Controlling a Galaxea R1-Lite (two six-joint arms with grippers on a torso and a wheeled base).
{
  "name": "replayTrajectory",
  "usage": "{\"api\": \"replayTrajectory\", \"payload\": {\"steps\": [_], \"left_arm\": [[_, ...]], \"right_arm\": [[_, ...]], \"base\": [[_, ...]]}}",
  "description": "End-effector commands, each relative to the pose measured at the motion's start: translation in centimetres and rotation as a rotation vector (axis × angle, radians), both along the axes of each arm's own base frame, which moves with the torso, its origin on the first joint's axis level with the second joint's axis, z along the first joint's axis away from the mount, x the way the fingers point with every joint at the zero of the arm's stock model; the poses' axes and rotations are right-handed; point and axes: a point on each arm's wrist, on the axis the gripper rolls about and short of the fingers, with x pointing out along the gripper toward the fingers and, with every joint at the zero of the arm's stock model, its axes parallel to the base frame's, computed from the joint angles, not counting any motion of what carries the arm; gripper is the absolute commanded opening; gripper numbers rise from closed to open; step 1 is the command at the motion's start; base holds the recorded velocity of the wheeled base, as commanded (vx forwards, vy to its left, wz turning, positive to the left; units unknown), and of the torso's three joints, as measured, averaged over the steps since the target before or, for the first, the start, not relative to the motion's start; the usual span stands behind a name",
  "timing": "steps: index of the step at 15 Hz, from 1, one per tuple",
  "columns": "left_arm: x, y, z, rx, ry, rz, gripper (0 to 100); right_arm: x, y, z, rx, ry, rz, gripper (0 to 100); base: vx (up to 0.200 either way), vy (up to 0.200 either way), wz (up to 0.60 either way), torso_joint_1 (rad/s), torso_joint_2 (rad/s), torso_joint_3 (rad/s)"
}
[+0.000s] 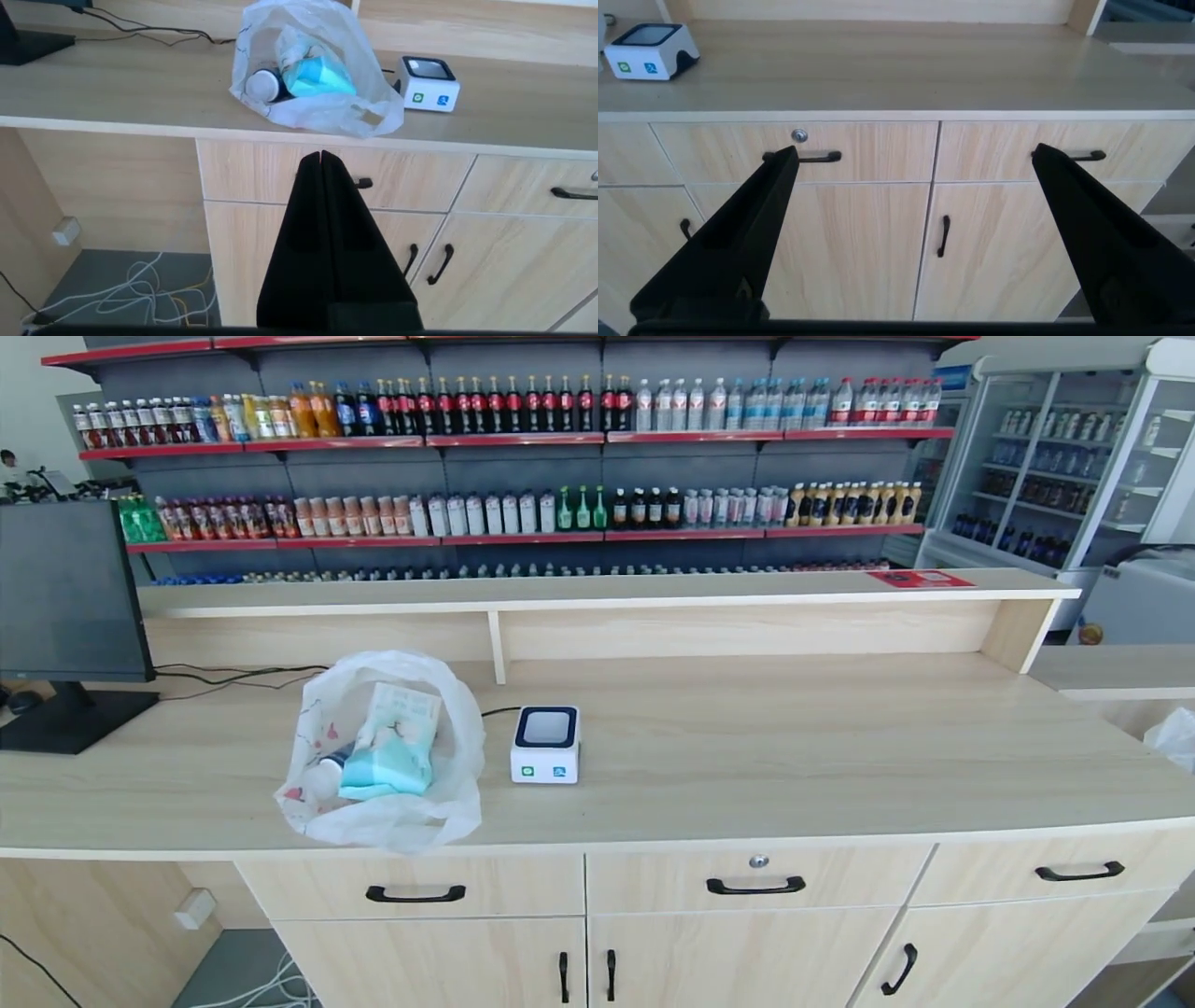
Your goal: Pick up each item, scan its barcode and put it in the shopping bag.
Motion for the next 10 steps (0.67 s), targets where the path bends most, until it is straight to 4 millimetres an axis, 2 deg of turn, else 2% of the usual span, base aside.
{"api": "replayTrajectory", "payload": {"steps": [1, 10], "left_arm": [[0.00, 0.00, 0.00, 0.000, 0.000, 0.000, 0], [0.00, 0.00, 0.00, 0.000, 0.000, 0.000, 0]], "right_arm": [[0.01, 0.00, 0.00, -0.001, 0.001, 0.000, 100], [0.01, 0.00, -0.01, 0.003, 0.003, 0.000, 100]], "base": [[-0.200, 0.000, 0.00, 0.022, 0.02, 0.002], [-0.200, 0.000, 0.00, -0.002, 0.00, 0.003]]}}
